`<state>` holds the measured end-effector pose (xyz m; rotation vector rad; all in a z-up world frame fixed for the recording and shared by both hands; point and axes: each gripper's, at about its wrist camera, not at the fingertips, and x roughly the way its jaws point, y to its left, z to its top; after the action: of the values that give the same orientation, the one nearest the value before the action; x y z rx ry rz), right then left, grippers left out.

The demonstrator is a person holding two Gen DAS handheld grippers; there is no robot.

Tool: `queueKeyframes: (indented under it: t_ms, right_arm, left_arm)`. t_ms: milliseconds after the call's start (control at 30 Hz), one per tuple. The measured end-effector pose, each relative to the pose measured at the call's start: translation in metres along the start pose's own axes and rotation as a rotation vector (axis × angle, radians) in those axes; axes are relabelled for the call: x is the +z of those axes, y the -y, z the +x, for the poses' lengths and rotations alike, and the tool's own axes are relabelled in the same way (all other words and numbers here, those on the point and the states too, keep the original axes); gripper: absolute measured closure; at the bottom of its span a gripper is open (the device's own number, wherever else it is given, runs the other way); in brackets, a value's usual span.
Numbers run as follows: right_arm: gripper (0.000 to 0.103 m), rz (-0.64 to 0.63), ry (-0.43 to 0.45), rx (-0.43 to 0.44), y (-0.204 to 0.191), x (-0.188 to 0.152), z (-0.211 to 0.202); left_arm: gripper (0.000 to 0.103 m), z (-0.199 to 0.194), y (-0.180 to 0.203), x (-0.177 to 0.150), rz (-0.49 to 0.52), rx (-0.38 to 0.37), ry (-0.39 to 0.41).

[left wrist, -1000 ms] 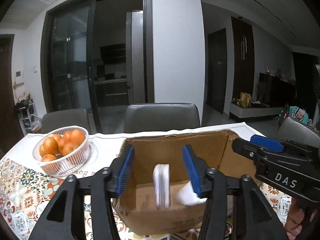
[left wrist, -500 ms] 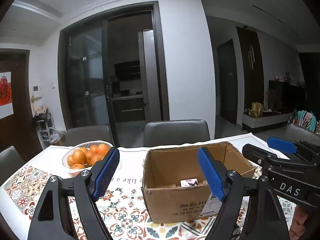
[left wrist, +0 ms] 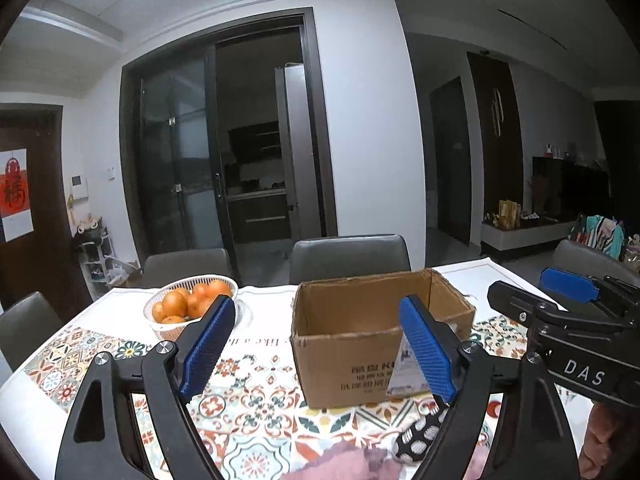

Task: Organize soft objects
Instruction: 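Withdraw both tools from the box back toward the remaining items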

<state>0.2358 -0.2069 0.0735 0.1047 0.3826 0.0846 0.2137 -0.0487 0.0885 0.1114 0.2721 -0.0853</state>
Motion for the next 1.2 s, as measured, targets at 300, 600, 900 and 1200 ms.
queueKeyframes:
  t_ms: [300,600,900,1200]
  right_arm:
    - [0.03,0.023,-0.009,0.01,0.005,-0.025,-0.038]
    - [0.03,0.04,-0.056,0.017,0.01,-0.054,-0.053]
    - [0.03,0.041,-0.121,0.03,0.015,-0.09,-0.057]
    - [0.029,0.047,-0.207,0.055,0.018,-0.119,-0.043]
  left_arm:
    - [0.018,-0.038,0.007,-0.019,0.013,-0.007,-0.027]
    - [0.018,-0.056,0.015,-0.051,0.002,-0.031,-0.105]
    - [0.018,-0.055,0.024,-0.086,0.021,-0.057,-0.197]
    - [0.018,-0.045,0.03,-0.119,0.022,-0.083,-0.305]
